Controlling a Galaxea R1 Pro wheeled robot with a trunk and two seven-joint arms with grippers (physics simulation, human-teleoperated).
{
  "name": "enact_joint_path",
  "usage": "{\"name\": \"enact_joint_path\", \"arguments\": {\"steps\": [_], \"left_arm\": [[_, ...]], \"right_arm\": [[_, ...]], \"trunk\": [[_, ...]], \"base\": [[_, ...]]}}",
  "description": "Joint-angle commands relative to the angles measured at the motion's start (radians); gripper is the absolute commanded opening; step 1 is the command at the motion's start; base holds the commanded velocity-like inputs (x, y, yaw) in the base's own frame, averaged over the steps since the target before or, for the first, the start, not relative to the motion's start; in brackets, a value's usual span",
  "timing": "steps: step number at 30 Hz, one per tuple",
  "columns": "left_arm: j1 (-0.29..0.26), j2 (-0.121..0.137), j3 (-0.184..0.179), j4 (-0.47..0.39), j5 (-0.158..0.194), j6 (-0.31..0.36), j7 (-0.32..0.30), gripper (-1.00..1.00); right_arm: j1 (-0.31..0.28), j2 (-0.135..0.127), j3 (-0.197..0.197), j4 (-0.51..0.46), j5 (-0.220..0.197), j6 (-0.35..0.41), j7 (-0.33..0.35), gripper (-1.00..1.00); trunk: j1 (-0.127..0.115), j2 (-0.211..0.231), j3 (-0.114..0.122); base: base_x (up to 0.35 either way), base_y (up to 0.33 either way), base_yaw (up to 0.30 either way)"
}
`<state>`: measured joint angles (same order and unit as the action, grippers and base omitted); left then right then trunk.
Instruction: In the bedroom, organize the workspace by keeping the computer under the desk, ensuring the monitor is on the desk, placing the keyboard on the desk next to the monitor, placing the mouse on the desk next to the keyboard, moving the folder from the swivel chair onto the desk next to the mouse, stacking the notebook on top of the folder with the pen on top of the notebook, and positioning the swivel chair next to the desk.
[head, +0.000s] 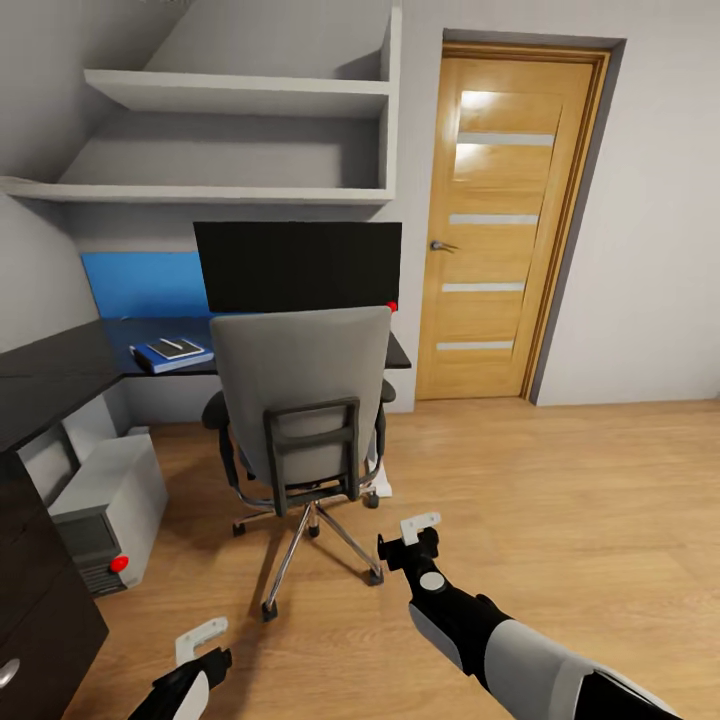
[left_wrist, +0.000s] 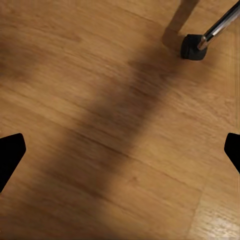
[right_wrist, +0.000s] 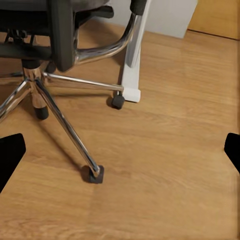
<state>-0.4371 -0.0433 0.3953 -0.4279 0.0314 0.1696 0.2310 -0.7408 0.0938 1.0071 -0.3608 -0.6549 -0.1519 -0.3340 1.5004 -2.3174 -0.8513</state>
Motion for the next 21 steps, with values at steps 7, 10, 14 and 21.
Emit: {"name": "enact_joint_path", "arguments": {"steps": [7, 10, 14, 21], "left_arm": [[0.0, 0.0, 0.002, 0.01, 0.0, -0.004, 0.002, 1.0], [0.0, 0.0, 0.002, 0.011, -0.002, -0.009, 0.004, 1.0], [0.0, -0.001, 0.002, 0.012, -0.035, -0.065, 0.006, 1.0], [0.002, -0.015, 0.002, 0.069, -0.129, -0.123, 0.005, 1.0]], "right_arm": [[0.0, 0.0, 0.008, 0.0, -0.01, -0.007, -0.024, 1.0], [0.001, 0.0, 0.009, 0.001, -0.009, -0.008, -0.036, 1.0], [0.013, 0.001, 0.01, 0.024, -0.006, -0.014, -0.061, 1.0], [0.078, 0.0, 0.01, 0.112, -0.006, -0.098, -0.074, 1.0]], "trunk": [[-0.027, 0.049, 0.03], [-0.039, 0.07, 0.044], [-0.054, 0.098, 0.062], [-0.081, 0.147, 0.09]], "base": [[-0.089, 0.0, 0.0], [-0.262, 0.0, 0.005], [-0.31, 0.0, 0.068], [-0.153, 0.0, 0.096]]}}
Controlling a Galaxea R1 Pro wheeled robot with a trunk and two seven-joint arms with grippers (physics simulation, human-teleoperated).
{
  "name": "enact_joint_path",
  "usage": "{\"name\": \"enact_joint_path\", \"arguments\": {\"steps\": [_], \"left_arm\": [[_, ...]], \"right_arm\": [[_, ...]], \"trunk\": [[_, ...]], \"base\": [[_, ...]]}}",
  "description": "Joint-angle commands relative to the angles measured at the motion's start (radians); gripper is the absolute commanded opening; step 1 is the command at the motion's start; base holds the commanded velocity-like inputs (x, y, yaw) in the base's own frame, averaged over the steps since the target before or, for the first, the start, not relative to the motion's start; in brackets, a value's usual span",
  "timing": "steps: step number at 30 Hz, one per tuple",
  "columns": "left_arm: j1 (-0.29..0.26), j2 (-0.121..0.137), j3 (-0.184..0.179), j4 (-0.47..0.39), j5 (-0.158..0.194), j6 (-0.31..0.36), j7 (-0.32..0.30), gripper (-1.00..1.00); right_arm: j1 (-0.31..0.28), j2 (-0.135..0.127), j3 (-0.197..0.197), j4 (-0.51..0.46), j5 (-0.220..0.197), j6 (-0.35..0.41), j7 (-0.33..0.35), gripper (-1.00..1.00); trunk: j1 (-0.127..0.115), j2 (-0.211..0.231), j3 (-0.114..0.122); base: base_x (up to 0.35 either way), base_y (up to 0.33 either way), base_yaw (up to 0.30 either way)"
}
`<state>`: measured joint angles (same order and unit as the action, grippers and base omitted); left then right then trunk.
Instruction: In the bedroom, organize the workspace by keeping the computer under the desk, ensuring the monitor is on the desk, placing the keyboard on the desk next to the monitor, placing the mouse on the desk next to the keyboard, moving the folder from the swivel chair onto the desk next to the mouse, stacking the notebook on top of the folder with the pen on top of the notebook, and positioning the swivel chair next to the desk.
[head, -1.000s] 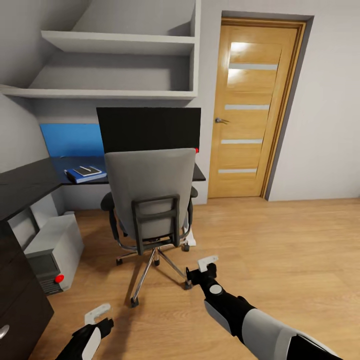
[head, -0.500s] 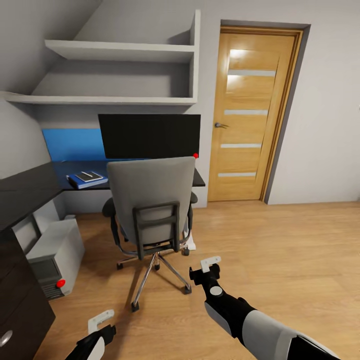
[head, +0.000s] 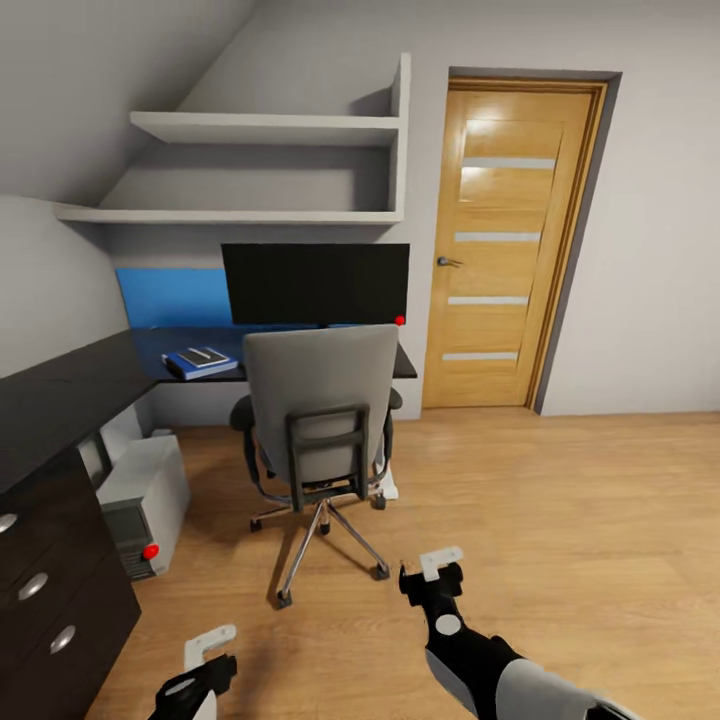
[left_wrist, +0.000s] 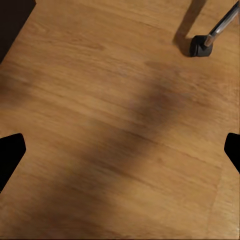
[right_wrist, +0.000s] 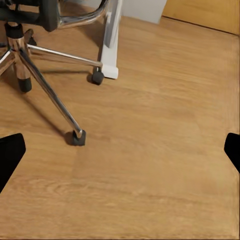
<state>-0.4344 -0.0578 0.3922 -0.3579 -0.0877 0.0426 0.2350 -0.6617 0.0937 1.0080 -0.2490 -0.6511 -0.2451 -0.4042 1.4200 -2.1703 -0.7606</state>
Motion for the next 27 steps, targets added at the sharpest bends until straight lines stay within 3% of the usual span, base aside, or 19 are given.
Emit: {"name": "enact_joint_path", "arguments": {"steps": [1, 4, 10, 11, 27], "left_arm": [[0.0, -0.002, 0.005, 0.011, -0.015, -0.002, 0.001, 1.0], [0.0, -0.007, 0.005, 0.107, -0.044, -0.09, 0.001, 1.0], [0.0, -0.006, 0.005, 0.196, -0.099, -0.173, 0.004, 1.0], [0.001, -0.002, 0.005, 0.3, -0.12, -0.243, 0.007, 1.0], [0.079, 0.029, 0.005, 0.336, -0.126, -0.322, 0.004, 1.0]], "right_arm": [[0.008, 0.0, 0.009, 0.016, -0.01, -0.022, -0.004, 1.0], [0.055, 0.001, 0.009, 0.115, -0.011, -0.15, -0.005, 1.0], [0.113, 0.0, 0.007, 0.184, -0.015, -0.259, -0.005, 1.0], [0.149, 0.0, 0.007, 0.21, -0.016, -0.289, -0.002, 1.0], [0.203, -0.015, 0.005, 0.224, -0.014, -0.3, -0.002, 1.0]], "trunk": [[-0.004, 0.007, 0.002], [-0.016, 0.028, 0.012], [-0.039, 0.07, 0.031], [-0.043, 0.077, 0.034], [-0.104, 0.189, 0.084]], "base": [[-0.04, 0.0, 0.032], [-0.016, 0.0, 0.013], [-0.003, 0.0, 0.003], [0.0, 0.0, 0.0], [0.0, 0.0, 0.0]]}}
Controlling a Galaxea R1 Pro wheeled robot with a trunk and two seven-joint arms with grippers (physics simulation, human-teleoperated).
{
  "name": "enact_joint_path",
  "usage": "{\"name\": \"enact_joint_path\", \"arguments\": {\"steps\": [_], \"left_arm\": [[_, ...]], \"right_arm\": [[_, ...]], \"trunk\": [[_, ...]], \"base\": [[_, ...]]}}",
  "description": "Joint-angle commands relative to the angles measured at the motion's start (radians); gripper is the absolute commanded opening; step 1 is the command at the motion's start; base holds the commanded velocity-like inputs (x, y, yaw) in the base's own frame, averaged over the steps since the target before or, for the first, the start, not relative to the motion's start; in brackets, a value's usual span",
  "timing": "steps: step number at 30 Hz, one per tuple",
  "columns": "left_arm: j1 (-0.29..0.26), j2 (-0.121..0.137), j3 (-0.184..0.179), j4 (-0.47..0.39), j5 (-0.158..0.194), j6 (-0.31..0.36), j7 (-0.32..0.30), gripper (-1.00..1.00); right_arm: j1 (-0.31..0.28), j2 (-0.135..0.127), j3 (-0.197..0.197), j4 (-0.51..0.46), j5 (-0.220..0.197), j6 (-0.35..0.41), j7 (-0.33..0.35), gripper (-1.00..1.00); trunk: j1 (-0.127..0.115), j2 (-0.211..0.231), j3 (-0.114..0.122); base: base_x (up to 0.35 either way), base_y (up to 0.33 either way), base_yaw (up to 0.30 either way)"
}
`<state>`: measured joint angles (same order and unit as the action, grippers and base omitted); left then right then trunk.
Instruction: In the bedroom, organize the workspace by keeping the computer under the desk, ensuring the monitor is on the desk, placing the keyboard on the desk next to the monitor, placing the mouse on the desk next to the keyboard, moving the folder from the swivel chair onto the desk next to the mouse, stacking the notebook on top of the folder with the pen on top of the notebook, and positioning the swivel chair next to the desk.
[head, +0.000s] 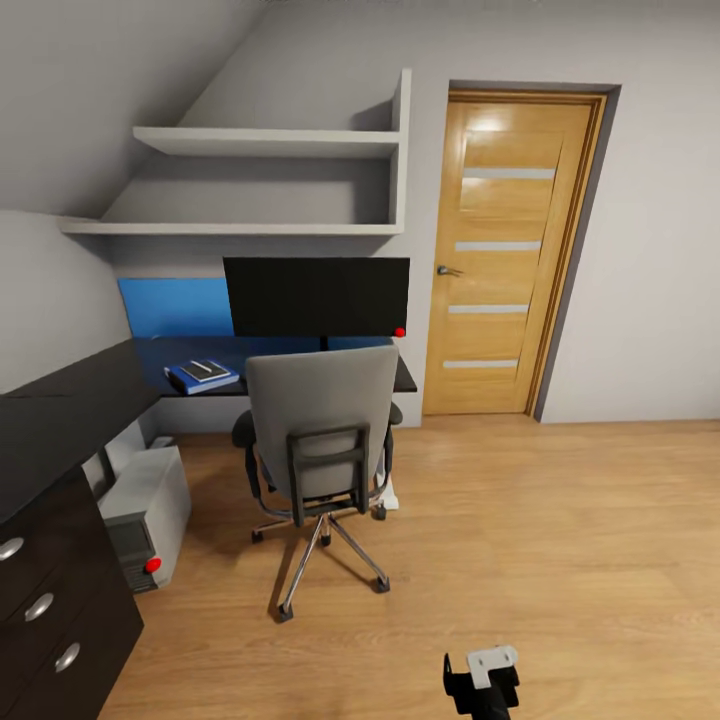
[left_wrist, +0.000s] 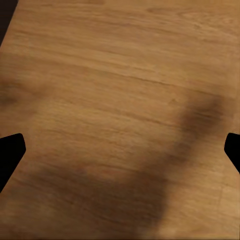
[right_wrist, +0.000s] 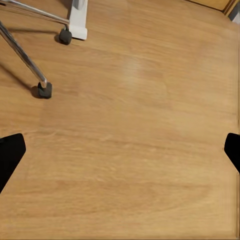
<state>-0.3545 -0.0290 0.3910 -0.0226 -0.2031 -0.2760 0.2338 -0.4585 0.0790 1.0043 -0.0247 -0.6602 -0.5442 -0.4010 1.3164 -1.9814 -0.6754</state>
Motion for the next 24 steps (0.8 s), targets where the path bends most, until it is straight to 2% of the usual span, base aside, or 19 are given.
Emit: {"name": "enact_joint_path", "arguments": {"steps": [1, 6, 8, 14, 24], "left_arm": [[0.003, 0.0, 0.006, 0.001, -0.011, -0.012, 0.004, 1.0], [0.013, 0.011, 0.006, 0.001, -0.01, -0.045, 0.003, 1.0], [0.028, 0.025, 0.006, 0.001, -0.011, -0.054, 0.003, 1.0], [0.044, 0.027, 0.006, 0.001, -0.011, -0.079, 0.004, 1.0], [0.051, 0.029, 0.006, 0.001, -0.01, -0.086, 0.01, 1.0]], "right_arm": [[0.0, -0.002, 0.009, 0.0, -0.005, 0.0, -0.005, 1.0], [0.005, -0.017, 0.011, 0.012, -0.004, 0.006, -0.002, 1.0], [0.031, -0.022, 0.011, 0.026, -0.004, 0.008, 0.0, 1.0], [0.066, -0.023, 0.012, 0.032, -0.004, 0.009, 0.002, 1.0], [0.07, -0.023, 0.011, 0.032, -0.004, 0.009, 0.002, 1.0]], "trunk": [[-0.004, 0.007, 0.002], [-0.023, 0.042, 0.018], [-0.031, 0.056, 0.024], [-0.054, 0.098, 0.043], [-0.092, 0.168, 0.074]], "base": [[0.0, 0.0, 0.0], [0.0, 0.0, 0.0], [0.0, 0.0, 0.0], [0.0, 0.0, 0.0], [0.0, 0.0, 0.0]]}}
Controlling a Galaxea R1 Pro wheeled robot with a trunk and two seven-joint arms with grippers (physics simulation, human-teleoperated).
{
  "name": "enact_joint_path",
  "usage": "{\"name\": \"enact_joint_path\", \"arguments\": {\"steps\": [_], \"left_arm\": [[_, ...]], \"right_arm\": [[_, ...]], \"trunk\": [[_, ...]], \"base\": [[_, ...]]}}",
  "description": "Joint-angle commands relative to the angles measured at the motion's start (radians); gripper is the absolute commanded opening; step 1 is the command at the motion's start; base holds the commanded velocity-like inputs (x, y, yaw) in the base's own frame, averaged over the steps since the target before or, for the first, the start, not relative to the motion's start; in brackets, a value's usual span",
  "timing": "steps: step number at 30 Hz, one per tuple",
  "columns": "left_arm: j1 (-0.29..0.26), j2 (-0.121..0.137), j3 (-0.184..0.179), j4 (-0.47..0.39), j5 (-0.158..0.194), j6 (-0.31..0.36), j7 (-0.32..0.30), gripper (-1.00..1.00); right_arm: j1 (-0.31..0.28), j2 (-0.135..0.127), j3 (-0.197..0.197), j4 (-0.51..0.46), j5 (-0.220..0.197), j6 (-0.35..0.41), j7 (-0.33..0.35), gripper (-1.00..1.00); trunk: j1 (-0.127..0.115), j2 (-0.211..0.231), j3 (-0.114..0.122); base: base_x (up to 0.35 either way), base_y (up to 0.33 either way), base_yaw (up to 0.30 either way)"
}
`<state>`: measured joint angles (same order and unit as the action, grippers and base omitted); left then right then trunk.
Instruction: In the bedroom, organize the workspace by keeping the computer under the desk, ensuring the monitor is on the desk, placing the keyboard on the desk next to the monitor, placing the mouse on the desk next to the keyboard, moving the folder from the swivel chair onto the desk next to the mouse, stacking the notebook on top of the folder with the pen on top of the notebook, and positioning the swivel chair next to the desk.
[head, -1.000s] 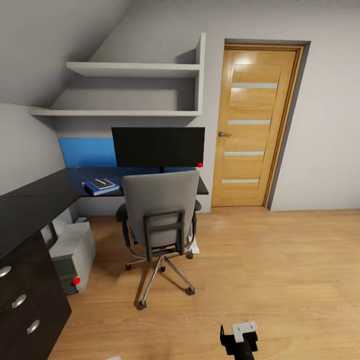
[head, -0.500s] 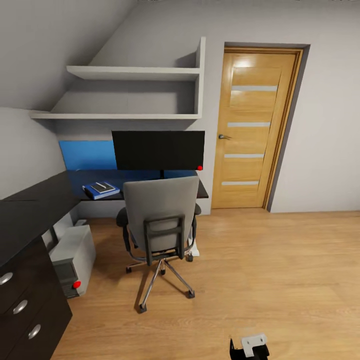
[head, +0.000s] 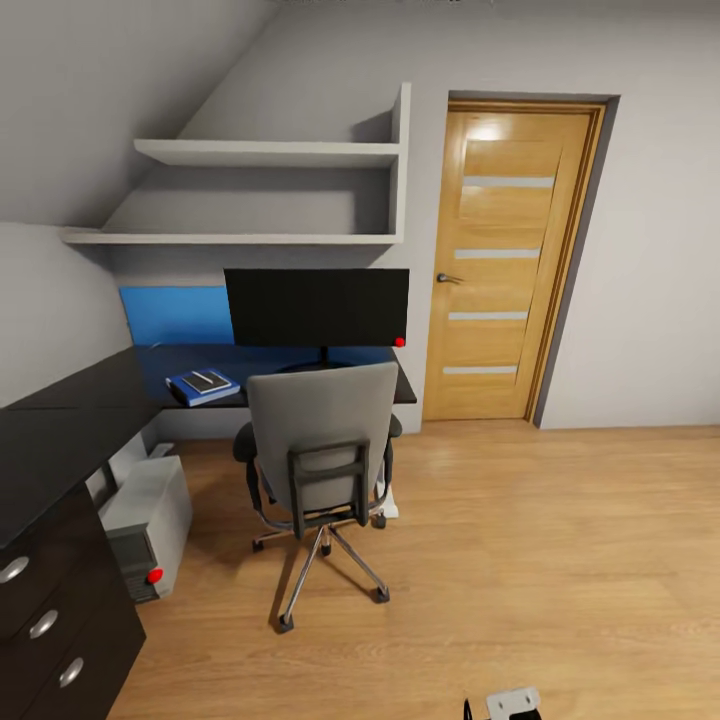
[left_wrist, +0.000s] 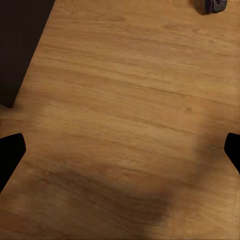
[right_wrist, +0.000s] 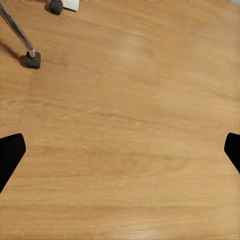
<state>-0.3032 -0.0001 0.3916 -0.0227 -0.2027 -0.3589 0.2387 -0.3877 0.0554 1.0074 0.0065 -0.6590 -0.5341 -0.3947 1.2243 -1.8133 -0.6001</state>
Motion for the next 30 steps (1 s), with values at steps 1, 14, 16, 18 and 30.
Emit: {"name": "enact_joint_path", "arguments": {"steps": [1, 14, 16, 18, 30], "left_arm": [[-0.001, 0.0, 0.006, 0.001, -0.011, -0.003, 0.005, 1.0], [-0.001, 0.0, 0.006, 0.001, -0.011, -0.002, 0.006, 1.0], [-0.001, 0.0, 0.006, 0.001, -0.011, -0.002, 0.007, 1.0], [-0.001, 0.001, 0.006, 0.001, -0.011, -0.002, 0.008, 1.0], [-0.001, 0.002, 0.006, 0.001, -0.009, 0.004, 0.008, 1.0]], "right_arm": [[0.0, 0.0, 0.008, 0.001, -0.005, -0.001, -0.004, 1.0], [0.0, 0.001, 0.008, 0.001, -0.005, -0.001, -0.004, 1.0], [0.0, 0.001, 0.008, 0.001, -0.005, -0.001, -0.004, 1.0], [0.0, 0.001, 0.008, 0.001, -0.005, -0.001, -0.004, 1.0], [0.0, 0.001, 0.008, 0.001, -0.005, -0.001, -0.004, 1.0]], "trunk": [[-0.004, 0.007, 0.002], [-0.054, 0.098, 0.043], [-0.062, 0.112, 0.049], [-0.069, 0.126, 0.055], [-0.115, 0.21, 0.093]], "base": [[0.0, 0.0, 0.0], [0.0, 0.0, 0.0], [0.0, 0.0, 0.0], [0.0, 0.0, 0.0], [0.0, 0.0, 0.0]]}}
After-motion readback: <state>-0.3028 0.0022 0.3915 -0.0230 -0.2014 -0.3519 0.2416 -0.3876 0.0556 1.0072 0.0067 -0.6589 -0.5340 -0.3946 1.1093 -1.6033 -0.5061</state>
